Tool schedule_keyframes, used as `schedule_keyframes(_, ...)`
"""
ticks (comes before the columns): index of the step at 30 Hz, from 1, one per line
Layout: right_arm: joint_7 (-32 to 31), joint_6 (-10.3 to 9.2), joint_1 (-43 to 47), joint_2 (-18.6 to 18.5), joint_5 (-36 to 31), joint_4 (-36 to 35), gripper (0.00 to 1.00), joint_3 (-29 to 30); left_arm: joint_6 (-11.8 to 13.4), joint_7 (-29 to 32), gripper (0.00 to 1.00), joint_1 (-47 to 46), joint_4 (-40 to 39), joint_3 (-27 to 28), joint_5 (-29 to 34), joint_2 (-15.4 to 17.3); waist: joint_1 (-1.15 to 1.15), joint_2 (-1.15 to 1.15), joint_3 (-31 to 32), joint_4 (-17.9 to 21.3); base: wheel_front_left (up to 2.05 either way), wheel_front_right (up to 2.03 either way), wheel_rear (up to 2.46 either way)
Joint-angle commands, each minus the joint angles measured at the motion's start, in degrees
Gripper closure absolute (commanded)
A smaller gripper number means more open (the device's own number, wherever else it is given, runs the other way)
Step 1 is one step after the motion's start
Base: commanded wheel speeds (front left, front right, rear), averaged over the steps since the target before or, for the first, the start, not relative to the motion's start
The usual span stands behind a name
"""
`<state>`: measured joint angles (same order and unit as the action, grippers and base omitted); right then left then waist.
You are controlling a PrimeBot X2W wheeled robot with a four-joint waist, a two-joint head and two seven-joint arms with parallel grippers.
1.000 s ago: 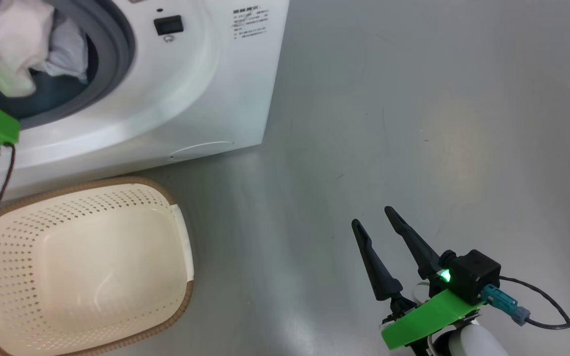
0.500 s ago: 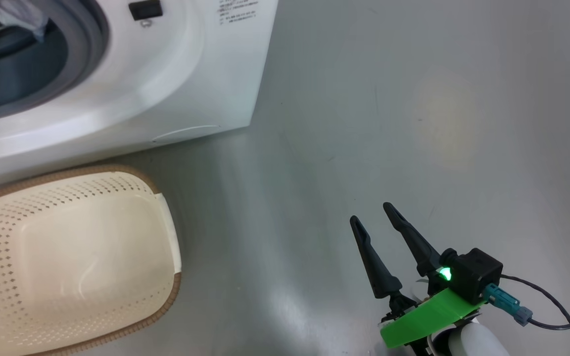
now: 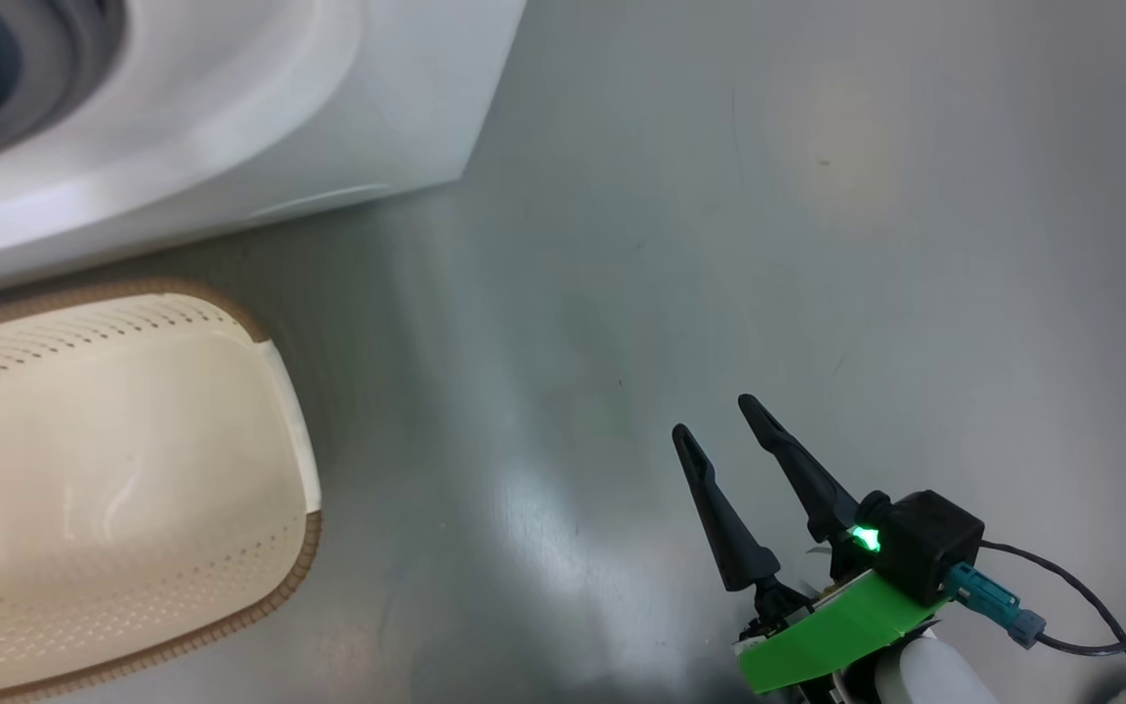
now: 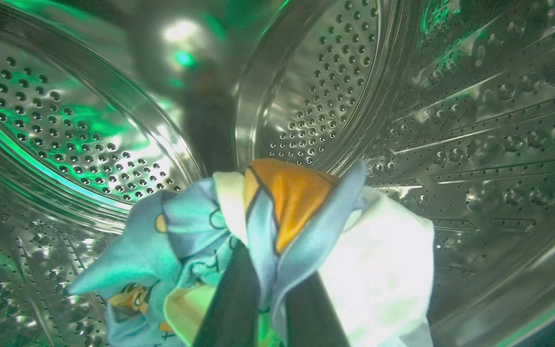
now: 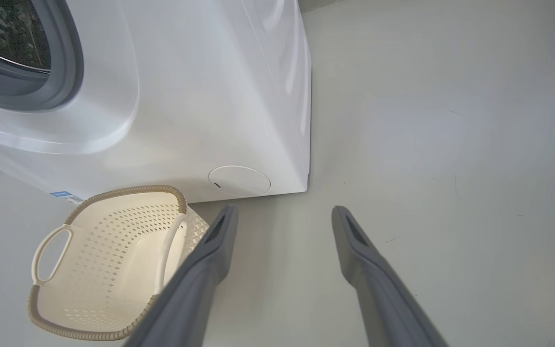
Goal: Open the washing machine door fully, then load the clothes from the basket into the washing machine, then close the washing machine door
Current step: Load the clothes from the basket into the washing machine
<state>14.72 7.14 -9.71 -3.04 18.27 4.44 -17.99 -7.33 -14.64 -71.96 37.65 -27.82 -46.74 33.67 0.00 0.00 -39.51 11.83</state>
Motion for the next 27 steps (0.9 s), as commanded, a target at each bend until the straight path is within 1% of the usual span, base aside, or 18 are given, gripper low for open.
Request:
schedule_keyframes(1, 0.28, 0.35, 0.49, 0.16, 0.65, -1.44, 0.00, -1.70, -0.15, -0.35, 1.00, -2.04, -1.66, 0.83, 0.01, 3.93, 0.00, 0.00, -2.39, 0.87, 0.00, 0.00, 0.00)
schedule_keyframes(6, 0.28, 0.35, 0.46, 0.16, 0.95, -2.13, 0.00, -2.54, -0.15, -0.35, 1.00, -4.79, -3.00, 0.10, -1.85, 5.84, 0.00, 0.00, -5.46, 1.55, 0.00, 0.00, 0.00)
schedule_keyframes(8, 0.28, 0.35, 0.34, 0.16, 1.04, -2.44, 0.00, -2.99, -0.15, -0.35, 1.00, -5.82, -4.17, 0.27, -1.16, 6.72, 0.00, 0.00, -6.21, 1.96, 0.00, 0.00, 0.00)
schedule_keyframes(10, 0.28, 0.35, 0.24, 0.16, 1.08, -2.71, 0.00, -3.47, -0.15, -0.35, 1.00, -6.92, -5.70, 1.83, -0.08, 7.25, 0.00, 0.00, -6.78, 2.34, 0.00, 0.00, 0.00)
schedule_keyframes(15, 0.28, 0.35, 0.42, 0.16, 1.36, -2.89, 0.00, -4.50, -0.15, -0.36, 1.00, -8.34, -9.84, 4.68, 2.53, 7.77, 0.00, 0.00, -7.43, 3.21, 0.00, 0.00, 0.00)
schedule_keyframes(18, 0.28, 0.35, 0.75, 0.16, 1.45, -2.89, 0.00, -4.75, -0.15, -0.36, 1.00, -8.69, -11.29, 5.02, 3.36, 8.20, 0.00, 0.00, -7.55, 3.64, 0.00, 0.00, 0.00)
schedule_keyframes(22, 0.28, 0.35, 0.98, 0.16, 1.60, -3.11, 0.00, -5.11, -0.15, -0.36, 1.00, -9.13, -12.49, 4.91, 3.53, 8.55, 0.00, 0.00, -7.85, 4.13, 0.00, 0.00, 0.00)
schedule_keyframes(27, 0.28, 0.35, 0.91, 0.16, 1.88, -3.05, 0.00, -5.50, -0.15, -0.36, 1.00, -8.42, -10.22, 2.35, 2.62, 9.09, 0.00, 0.00, -8.03, 4.36, 0.00, 0.00, 0.00)
